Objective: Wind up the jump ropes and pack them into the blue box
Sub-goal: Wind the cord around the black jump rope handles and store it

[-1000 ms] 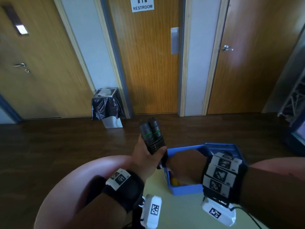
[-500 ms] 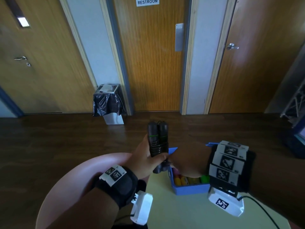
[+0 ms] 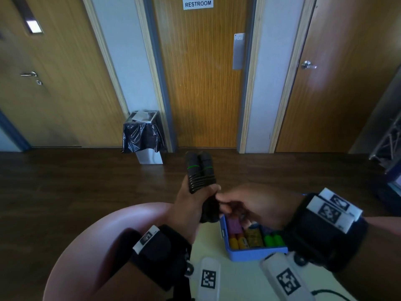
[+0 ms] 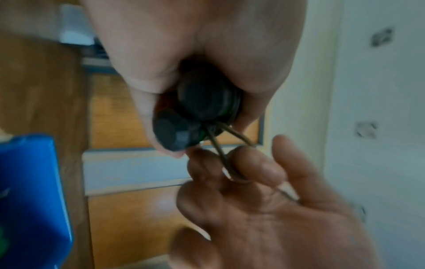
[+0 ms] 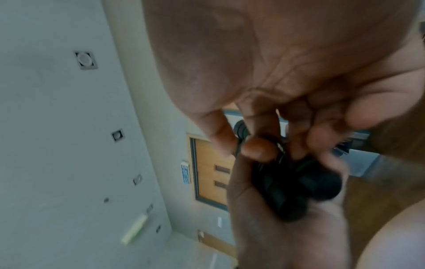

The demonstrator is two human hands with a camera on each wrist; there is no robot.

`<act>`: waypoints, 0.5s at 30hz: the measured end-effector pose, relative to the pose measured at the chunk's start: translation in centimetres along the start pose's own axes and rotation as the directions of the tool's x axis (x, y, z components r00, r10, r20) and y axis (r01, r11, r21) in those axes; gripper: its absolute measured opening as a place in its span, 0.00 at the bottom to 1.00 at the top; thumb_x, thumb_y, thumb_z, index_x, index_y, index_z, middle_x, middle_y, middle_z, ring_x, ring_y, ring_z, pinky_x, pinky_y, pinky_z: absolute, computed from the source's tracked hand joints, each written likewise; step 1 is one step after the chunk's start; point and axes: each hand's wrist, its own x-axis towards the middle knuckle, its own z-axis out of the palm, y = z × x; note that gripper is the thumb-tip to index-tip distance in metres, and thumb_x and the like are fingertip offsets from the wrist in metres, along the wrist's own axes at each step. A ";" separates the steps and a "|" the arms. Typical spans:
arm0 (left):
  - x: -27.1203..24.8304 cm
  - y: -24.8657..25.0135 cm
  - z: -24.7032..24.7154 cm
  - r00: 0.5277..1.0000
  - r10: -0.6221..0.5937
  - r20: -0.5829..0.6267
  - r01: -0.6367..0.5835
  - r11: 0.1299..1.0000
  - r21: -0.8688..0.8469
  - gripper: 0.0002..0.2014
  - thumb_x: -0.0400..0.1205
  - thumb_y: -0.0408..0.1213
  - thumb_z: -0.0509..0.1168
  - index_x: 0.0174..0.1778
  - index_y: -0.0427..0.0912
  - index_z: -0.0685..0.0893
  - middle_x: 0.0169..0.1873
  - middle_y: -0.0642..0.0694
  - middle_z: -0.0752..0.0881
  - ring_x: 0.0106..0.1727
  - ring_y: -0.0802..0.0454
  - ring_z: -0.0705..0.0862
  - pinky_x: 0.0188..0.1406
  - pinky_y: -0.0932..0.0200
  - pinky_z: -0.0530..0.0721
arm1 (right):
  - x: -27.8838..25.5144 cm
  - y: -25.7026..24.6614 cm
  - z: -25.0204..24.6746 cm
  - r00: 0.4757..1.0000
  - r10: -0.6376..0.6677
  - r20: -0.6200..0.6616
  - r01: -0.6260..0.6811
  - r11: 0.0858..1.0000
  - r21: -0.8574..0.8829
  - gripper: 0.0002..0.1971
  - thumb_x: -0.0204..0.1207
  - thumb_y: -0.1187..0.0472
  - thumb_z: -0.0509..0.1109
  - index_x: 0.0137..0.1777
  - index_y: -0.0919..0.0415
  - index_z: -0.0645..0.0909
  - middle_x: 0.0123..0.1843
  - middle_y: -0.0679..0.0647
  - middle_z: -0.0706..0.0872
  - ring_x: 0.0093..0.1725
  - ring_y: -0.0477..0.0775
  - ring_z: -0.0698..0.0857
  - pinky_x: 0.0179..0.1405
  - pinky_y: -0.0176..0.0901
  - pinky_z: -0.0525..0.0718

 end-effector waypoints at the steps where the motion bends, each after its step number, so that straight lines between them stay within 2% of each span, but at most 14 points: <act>1: -0.3 0.4 0.0 0.997 0.007 0.076 -0.013 0.996 0.085 0.26 0.72 0.34 0.77 0.63 0.38 0.75 0.45 0.29 0.82 0.33 0.40 0.83 0.28 0.52 0.81 | -0.5 -0.3 -0.3 0.996 0.046 0.075 -0.037 0.991 -0.125 0.15 0.85 0.52 0.64 0.37 0.57 0.78 0.32 0.48 0.80 0.32 0.47 0.76 0.33 0.40 0.73; 3: -1.4 1.5 0.2 0.958 -0.023 0.286 -0.059 0.961 0.272 0.24 0.77 0.24 0.74 0.64 0.41 0.73 0.41 0.34 0.83 0.32 0.48 0.85 0.27 0.57 0.82 | -2.1 -0.8 -0.8 0.968 0.134 0.210 -0.023 0.888 -0.460 0.11 0.84 0.54 0.66 0.40 0.53 0.78 0.32 0.45 0.81 0.35 0.48 0.78 0.36 0.42 0.77; 5: -1.9 2.1 0.5 0.897 -0.106 0.429 -0.095 0.903 0.420 0.27 0.77 0.24 0.74 0.65 0.52 0.73 0.39 0.40 0.85 0.30 0.49 0.85 0.26 0.58 0.82 | -3.6 -1.1 -1.5 0.927 0.198 0.318 0.046 0.782 -0.622 0.04 0.82 0.54 0.69 0.46 0.49 0.78 0.38 0.45 0.85 0.40 0.46 0.83 0.46 0.44 0.84; 6: -1.8 2.4 0.6 0.888 -0.110 0.446 -0.110 0.891 0.440 0.28 0.76 0.27 0.75 0.65 0.55 0.74 0.41 0.40 0.85 0.33 0.47 0.85 0.29 0.54 0.84 | -4.1 -1.2 -1.9 0.920 0.211 0.330 0.054 0.767 -0.640 0.02 0.82 0.54 0.70 0.51 0.48 0.79 0.41 0.46 0.86 0.41 0.45 0.84 0.49 0.42 0.85; 8: -1.5 3.0 0.6 0.916 -0.084 0.392 -0.088 0.912 0.401 0.28 0.71 0.34 0.77 0.64 0.56 0.76 0.45 0.36 0.84 0.39 0.45 0.85 0.37 0.47 0.86 | -4.6 -1.4 -2.4 0.942 0.153 0.299 0.088 0.747 -0.659 0.07 0.82 0.55 0.70 0.57 0.46 0.79 0.41 0.47 0.86 0.40 0.43 0.83 0.47 0.38 0.83; 10: -1.3 3.9 0.9 0.920 -0.080 0.383 -0.076 0.923 0.377 0.30 0.71 0.32 0.75 0.66 0.55 0.75 0.46 0.38 0.84 0.39 0.49 0.86 0.35 0.54 0.86 | -4.4 -1.3 -2.5 0.956 0.073 0.284 0.133 0.756 -0.641 0.05 0.82 0.57 0.69 0.51 0.44 0.79 0.38 0.48 0.84 0.39 0.45 0.81 0.46 0.41 0.81; 12: -1.2 4.5 1.0 0.899 -0.112 0.424 -0.059 0.928 0.369 0.32 0.73 0.25 0.72 0.70 0.52 0.72 0.44 0.41 0.85 0.36 0.50 0.88 0.32 0.58 0.86 | -4.2 -1.1 -2.6 0.950 0.037 0.310 0.169 0.774 -0.610 0.11 0.81 0.64 0.67 0.45 0.43 0.77 0.33 0.46 0.80 0.35 0.45 0.79 0.41 0.39 0.80; 15: -1.5 4.7 0.8 0.877 -0.148 0.458 -0.023 0.938 0.347 0.34 0.73 0.28 0.74 0.74 0.51 0.69 0.43 0.35 0.85 0.34 0.41 0.88 0.31 0.52 0.86 | -4.7 -1.5 -3.1 0.938 -0.009 0.347 0.223 0.783 -0.581 0.18 0.79 0.72 0.64 0.43 0.43 0.76 0.27 0.44 0.75 0.29 0.44 0.74 0.32 0.35 0.73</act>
